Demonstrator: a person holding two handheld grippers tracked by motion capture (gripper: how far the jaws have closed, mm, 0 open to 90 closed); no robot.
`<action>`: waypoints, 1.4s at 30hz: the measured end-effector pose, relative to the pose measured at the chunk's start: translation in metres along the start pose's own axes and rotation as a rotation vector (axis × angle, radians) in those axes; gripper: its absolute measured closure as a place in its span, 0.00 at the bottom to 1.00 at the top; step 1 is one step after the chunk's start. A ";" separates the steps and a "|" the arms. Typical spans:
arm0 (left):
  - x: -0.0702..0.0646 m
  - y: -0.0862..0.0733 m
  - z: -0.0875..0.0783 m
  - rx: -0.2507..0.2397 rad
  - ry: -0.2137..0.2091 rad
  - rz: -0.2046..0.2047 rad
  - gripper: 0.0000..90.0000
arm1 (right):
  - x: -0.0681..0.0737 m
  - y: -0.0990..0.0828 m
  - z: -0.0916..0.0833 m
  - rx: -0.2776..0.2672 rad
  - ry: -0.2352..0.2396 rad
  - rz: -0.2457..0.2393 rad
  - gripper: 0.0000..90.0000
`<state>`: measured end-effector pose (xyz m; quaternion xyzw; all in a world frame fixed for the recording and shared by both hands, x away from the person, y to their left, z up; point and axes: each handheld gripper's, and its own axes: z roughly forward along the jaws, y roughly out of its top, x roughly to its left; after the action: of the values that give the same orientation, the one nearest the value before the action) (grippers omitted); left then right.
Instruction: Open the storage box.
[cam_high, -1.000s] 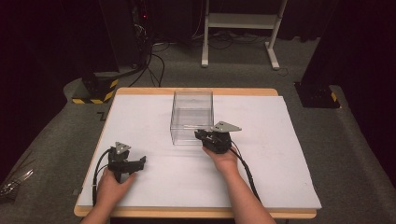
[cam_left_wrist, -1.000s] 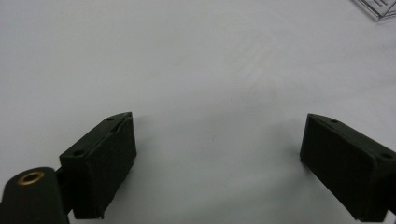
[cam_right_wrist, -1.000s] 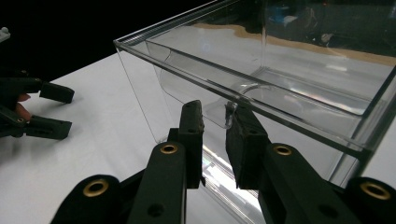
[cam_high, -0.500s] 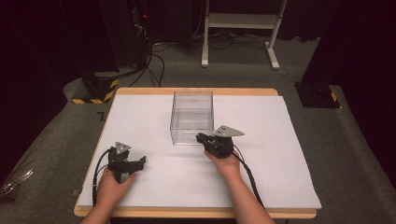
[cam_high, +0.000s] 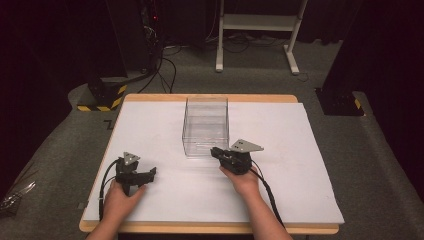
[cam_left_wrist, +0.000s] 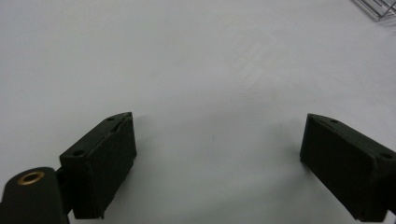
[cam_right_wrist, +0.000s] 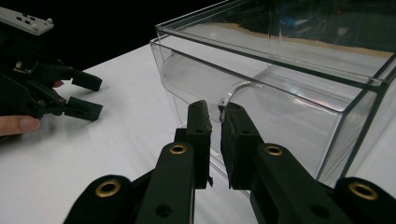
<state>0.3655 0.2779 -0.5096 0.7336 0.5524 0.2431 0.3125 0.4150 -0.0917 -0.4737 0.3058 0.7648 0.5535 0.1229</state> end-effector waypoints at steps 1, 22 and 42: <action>0.000 0.000 0.000 0.000 0.000 0.000 0.12 | 0.000 0.000 -0.001 0.002 0.001 0.002 0.91; 0.000 0.000 0.000 0.001 -0.001 0.002 0.12 | 0.011 -0.006 -0.013 0.010 0.027 -0.018 0.92; 0.000 0.000 0.000 0.001 0.000 0.001 0.12 | 0.012 -0.007 -0.013 0.020 0.082 -0.023 0.91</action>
<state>0.3653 0.2778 -0.5095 0.7338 0.5523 0.2430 0.3122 0.3967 -0.0958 -0.4734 0.2750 0.7782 0.5566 0.0947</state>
